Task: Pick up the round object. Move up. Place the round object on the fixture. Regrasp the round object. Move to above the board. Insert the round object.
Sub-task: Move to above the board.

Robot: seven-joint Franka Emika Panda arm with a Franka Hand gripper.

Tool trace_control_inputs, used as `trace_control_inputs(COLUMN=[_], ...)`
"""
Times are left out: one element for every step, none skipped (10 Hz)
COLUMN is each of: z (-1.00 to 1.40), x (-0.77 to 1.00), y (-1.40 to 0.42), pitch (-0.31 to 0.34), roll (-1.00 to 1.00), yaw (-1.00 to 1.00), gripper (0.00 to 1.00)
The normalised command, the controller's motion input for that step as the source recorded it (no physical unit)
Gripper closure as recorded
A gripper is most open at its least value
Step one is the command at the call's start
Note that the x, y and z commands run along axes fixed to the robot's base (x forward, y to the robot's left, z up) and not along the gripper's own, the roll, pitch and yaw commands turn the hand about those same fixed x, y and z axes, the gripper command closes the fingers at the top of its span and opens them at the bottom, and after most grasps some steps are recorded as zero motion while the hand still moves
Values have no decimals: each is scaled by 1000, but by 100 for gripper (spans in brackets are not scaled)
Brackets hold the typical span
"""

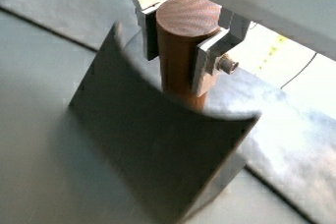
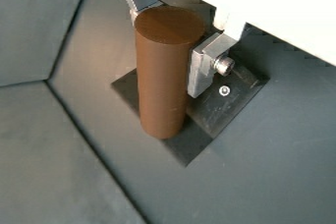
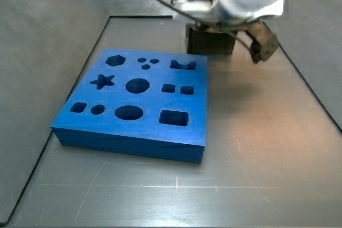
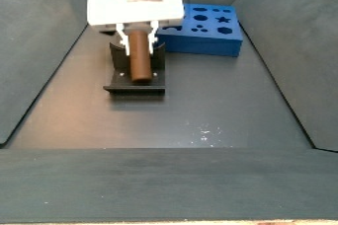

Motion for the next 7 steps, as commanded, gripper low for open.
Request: trace_control_inputs(z=[1000, 1000, 1000, 1000, 1000, 1000, 1000], x=[-78, -78, -78, -77, -78, -79, -79], y=[-52, -52, -50, -49, -45, -43, -41], pitch=[27, -38, -86, -111, -133, -127, -81], roll=[-70, -58, -52, -50, -54, -65, -70], yaw=[221, 193, 152, 109, 51, 15, -28], gripper=[100, 100, 100, 100, 100, 100, 100])
